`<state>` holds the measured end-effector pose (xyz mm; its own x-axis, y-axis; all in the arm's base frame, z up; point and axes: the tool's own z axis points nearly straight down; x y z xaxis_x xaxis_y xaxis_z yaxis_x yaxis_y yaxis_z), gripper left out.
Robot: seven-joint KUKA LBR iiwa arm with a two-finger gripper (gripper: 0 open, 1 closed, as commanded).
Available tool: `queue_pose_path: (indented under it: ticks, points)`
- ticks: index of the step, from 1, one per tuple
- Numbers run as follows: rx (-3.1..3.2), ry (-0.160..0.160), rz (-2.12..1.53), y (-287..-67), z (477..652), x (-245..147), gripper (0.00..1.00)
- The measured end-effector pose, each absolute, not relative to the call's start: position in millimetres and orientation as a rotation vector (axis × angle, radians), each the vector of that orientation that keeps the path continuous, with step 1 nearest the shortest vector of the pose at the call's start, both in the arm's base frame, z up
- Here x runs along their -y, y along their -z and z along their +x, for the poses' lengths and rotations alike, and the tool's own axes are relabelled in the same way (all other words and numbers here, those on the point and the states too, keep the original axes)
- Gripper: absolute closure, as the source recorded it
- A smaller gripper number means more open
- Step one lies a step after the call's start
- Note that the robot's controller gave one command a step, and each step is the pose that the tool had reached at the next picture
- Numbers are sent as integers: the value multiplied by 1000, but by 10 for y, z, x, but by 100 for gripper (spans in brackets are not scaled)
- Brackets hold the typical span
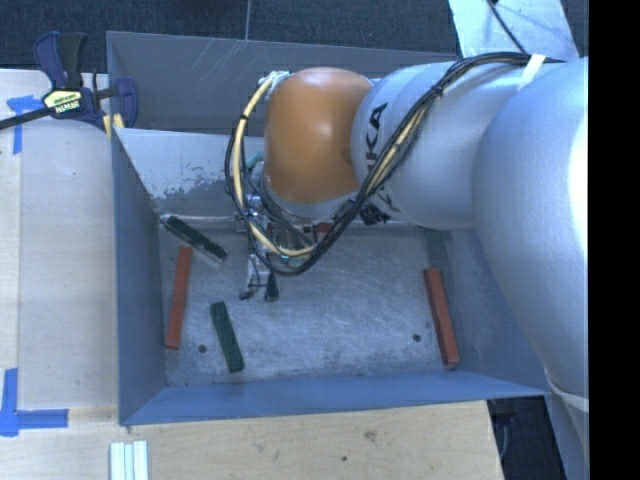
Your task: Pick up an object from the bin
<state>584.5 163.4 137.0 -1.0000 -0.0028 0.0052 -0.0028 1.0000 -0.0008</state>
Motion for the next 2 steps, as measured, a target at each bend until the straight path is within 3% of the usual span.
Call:
queue_pose_path:
  ticks: [1,2]
  points:
    - [3042,1,768,-683,5171,-1843,0]
    - [2846,1,1339,-1008,4972,-1935,0]
